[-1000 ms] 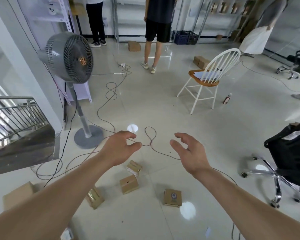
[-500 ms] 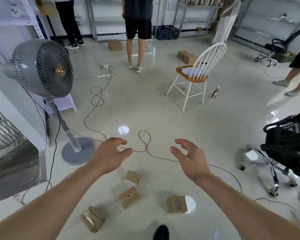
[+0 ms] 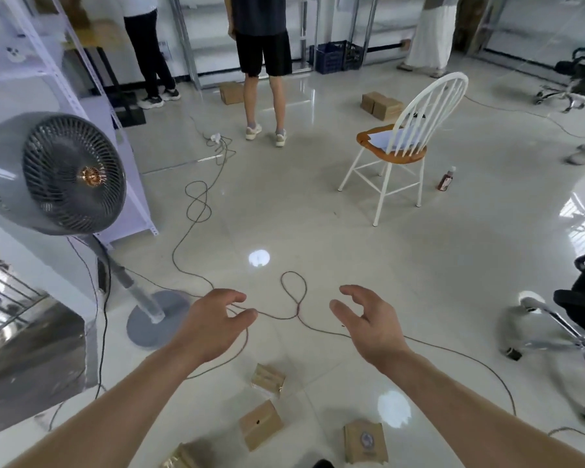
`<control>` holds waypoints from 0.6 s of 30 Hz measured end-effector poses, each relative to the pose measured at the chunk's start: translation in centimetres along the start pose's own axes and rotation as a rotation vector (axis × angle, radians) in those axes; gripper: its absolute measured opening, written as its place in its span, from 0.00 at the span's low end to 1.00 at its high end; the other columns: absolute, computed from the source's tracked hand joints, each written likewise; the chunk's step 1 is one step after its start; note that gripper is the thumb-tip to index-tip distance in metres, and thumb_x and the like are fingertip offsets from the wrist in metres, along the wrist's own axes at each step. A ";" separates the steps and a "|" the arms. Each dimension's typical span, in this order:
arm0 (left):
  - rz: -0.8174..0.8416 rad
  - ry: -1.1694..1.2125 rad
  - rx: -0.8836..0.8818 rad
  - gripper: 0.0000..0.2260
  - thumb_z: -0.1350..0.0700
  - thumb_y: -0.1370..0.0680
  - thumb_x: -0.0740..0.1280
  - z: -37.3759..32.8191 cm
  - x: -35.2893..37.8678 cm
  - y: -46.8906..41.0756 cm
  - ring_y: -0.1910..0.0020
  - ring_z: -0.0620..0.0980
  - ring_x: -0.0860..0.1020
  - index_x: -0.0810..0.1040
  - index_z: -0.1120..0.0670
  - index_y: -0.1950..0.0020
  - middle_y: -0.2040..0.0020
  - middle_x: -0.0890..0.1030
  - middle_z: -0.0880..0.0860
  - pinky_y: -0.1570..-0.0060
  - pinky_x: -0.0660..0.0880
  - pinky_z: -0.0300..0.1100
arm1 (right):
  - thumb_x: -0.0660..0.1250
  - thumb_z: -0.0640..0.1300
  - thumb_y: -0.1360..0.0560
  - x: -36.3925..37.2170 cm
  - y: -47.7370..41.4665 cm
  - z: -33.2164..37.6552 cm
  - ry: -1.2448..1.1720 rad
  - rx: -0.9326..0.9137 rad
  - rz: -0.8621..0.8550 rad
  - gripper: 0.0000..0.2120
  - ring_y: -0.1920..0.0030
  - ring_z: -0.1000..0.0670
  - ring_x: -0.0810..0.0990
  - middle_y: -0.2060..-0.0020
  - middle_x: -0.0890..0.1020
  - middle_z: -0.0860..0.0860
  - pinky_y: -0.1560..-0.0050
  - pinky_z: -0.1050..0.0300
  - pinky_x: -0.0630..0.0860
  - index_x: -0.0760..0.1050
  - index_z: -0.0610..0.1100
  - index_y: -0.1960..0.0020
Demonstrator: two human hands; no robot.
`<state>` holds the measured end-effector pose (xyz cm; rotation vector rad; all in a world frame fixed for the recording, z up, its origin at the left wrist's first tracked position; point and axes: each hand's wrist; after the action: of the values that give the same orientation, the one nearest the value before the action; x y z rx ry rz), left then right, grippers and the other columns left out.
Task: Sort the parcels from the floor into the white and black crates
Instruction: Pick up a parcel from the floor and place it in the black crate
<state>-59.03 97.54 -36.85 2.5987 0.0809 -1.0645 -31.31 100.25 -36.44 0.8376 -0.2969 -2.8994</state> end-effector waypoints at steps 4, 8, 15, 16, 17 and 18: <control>-0.001 -0.028 -0.023 0.19 0.42 0.23 0.70 -0.3 0.5 -2.3 0.38 0.43 0.74 0.78 0.47 0.35 0.34 0.77 0.44 0.40 0.67 0.38 | 0.70 0.55 0.21 -0.1 -2.9 -0.1 -0.019 0.015 0.024 0.21 0.34 0.55 0.75 0.41 0.82 0.46 0.40 0.58 0.69 0.76 0.50 0.31; 0.020 -0.037 -0.055 0.19 0.43 0.23 0.70 -0.9 1.1 -4.2 0.35 0.47 0.74 0.78 0.48 0.34 0.33 0.77 0.45 0.37 0.68 0.40 | 0.70 0.55 0.21 0.0 -4.5 -0.7 -0.007 0.025 0.030 0.21 0.35 0.55 0.75 0.38 0.81 0.50 0.39 0.57 0.70 0.77 0.50 0.31; 0.110 -0.110 -0.066 0.19 0.42 0.22 0.68 -0.2 2.8 -8.0 0.42 0.45 0.74 0.77 0.46 0.33 0.34 0.76 0.44 0.45 0.67 0.40 | 0.69 0.56 0.21 2.2 -6.6 -2.7 0.025 0.078 0.029 0.22 0.41 0.58 0.75 0.33 0.78 0.55 0.38 0.57 0.71 0.76 0.50 0.30; 0.142 -0.098 -0.065 0.19 0.43 0.22 0.68 0.4 3.4 -8.8 0.40 0.46 0.74 0.77 0.47 0.32 0.33 0.76 0.44 0.44 0.68 0.40 | 0.69 0.56 0.21 2.8 -6.9 -3.2 0.025 0.095 0.027 0.22 0.43 0.60 0.75 0.33 0.78 0.55 0.39 0.58 0.70 0.76 0.50 0.30; 0.172 -0.097 -0.056 0.20 0.43 0.22 0.68 1.2 4.1 -9.6 0.39 0.47 0.75 0.77 0.48 0.32 0.32 0.76 0.45 0.42 0.69 0.41 | 0.69 0.56 0.21 3.6 -7.1 -3.9 0.028 0.114 0.026 0.21 0.44 0.60 0.76 0.33 0.78 0.55 0.40 0.58 0.70 0.77 0.50 0.31; 0.202 -0.106 -0.052 0.20 0.43 0.22 0.68 2.1 4.8 -10.4 0.39 0.47 0.75 0.77 0.48 0.32 0.31 0.76 0.46 0.41 0.70 0.41 | 0.70 0.56 0.21 4.4 -7.4 -4.6 0.034 0.134 0.031 0.21 0.42 0.60 0.76 0.34 0.79 0.55 0.41 0.58 0.70 0.77 0.50 0.31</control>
<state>-58.77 106.37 -44.50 2.4380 -0.1736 -1.1074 -32.94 106.02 -44.10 0.8926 -0.5004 -2.8595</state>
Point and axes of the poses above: each hand's wrist, its own y-axis away from the middle knuckle, its own x-axis out of the palm, z = x × y
